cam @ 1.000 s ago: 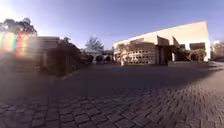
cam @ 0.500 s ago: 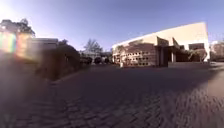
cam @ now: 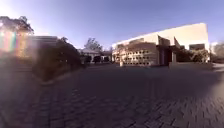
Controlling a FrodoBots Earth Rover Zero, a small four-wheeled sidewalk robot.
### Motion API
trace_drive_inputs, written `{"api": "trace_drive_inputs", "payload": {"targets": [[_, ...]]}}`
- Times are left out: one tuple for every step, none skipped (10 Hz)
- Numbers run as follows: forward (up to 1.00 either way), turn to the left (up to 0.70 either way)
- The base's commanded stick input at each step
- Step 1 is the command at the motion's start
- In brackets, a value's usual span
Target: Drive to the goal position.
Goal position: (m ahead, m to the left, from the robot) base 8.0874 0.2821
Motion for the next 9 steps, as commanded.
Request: {"api": "trace_drive_inputs", "payload": {"targets": [[0.85,0.34],[0.85,0.0],[0.85,0.0],[0.85,0.0],[0.85,0.0],[0.85,0.0],[0.85,0.0],[0.85,0.0],[0.85,0.0]]}}
